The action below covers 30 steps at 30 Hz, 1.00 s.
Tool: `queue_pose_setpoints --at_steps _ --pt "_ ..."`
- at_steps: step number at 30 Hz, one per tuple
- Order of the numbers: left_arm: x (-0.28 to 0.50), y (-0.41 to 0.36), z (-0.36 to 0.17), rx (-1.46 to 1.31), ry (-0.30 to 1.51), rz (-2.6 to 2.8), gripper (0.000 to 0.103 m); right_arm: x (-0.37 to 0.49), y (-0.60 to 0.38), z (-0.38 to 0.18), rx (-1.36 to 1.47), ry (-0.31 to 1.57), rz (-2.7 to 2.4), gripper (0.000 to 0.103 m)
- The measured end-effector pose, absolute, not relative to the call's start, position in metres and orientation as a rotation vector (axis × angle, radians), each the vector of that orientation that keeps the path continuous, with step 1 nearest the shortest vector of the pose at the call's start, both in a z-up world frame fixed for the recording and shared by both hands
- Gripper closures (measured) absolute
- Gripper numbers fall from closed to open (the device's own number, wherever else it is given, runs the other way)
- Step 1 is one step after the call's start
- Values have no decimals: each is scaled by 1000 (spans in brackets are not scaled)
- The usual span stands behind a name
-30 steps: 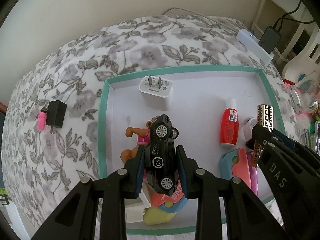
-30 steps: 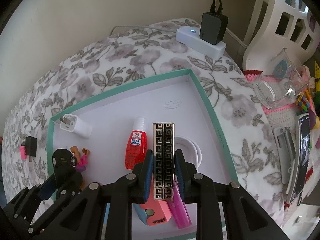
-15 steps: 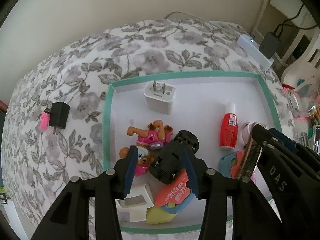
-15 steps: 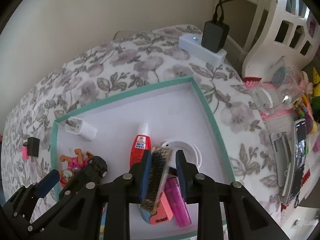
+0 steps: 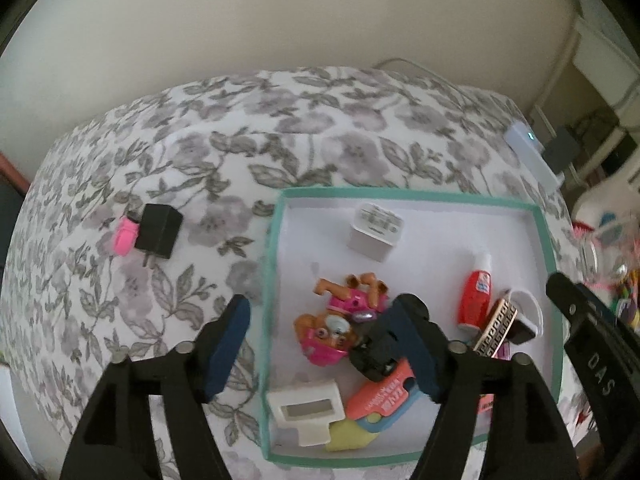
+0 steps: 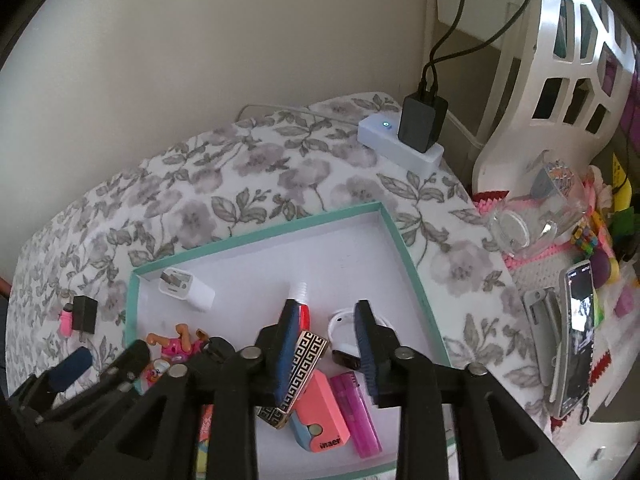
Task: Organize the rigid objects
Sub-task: 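Open both tools to release the toy car and patterned bar in the tray, then move the left tool to the pink watch band while the right tool approaches the black charger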
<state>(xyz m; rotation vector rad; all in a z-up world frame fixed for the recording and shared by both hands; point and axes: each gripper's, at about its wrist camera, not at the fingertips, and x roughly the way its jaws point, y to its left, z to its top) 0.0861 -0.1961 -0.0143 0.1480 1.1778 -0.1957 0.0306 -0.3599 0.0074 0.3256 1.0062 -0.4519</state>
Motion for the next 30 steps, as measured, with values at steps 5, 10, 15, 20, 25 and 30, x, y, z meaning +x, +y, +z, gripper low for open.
queue_pose_setpoints --at_steps 5,10,15,20,25,30 --pt "92 -180 -10 108 1172 -149 24 33 -355 6 306 1011 -444 51" --pt "99 -165 -13 73 1190 -93 24 35 -351 4 303 1013 -424 29" --pt "104 -151 -17 39 1212 -51 5 38 -346 1 289 1022 -404 21" --pt "106 -143 -15 20 1205 -37 1 39 -342 0 275 1019 -399 5" --pt "110 -133 -16 -5 1214 -12 1 40 -340 -1 261 1022 -400 0" --pt "113 -124 -16 -14 1215 20 1 42 -338 -4 254 1033 -395 0"
